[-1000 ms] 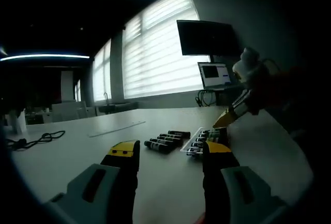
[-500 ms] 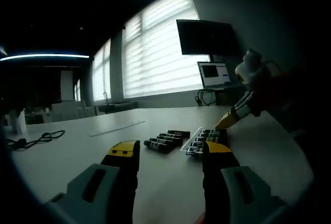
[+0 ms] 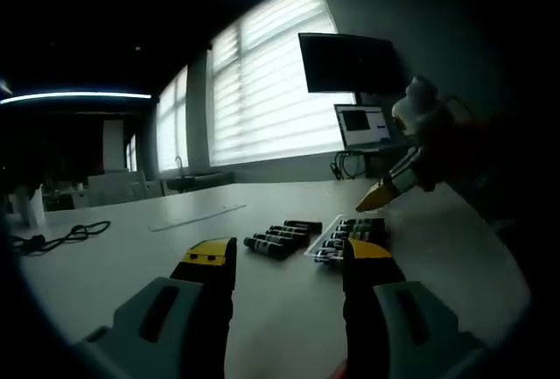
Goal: Grip medicine bottles put into box
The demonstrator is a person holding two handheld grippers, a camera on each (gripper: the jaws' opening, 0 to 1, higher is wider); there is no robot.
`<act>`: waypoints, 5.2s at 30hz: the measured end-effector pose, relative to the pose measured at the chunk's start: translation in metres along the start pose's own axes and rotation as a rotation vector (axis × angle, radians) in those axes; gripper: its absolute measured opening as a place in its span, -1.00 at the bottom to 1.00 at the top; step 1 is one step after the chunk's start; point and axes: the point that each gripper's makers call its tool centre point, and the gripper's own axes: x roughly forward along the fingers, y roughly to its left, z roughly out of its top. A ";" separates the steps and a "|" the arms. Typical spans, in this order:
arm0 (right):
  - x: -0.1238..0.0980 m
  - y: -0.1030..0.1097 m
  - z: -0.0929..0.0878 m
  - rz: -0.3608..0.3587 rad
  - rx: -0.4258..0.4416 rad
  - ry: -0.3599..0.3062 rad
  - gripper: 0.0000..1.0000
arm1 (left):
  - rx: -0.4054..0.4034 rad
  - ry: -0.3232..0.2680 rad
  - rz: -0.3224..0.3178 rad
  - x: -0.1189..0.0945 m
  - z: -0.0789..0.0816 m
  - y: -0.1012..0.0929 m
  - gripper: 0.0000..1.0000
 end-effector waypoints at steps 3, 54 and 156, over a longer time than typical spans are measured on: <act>0.002 0.001 0.002 0.004 -0.012 -0.003 -0.99 | -0.002 -0.001 0.001 0.000 0.000 0.000 -0.17; 0.076 -0.005 0.044 0.028 0.024 0.047 -0.74 | -0.019 -0.016 0.008 -0.001 0.003 0.003 -0.17; -0.051 -0.168 -0.035 -0.283 0.096 0.154 -0.85 | 0.000 0.004 0.000 0.001 0.002 -0.001 -0.17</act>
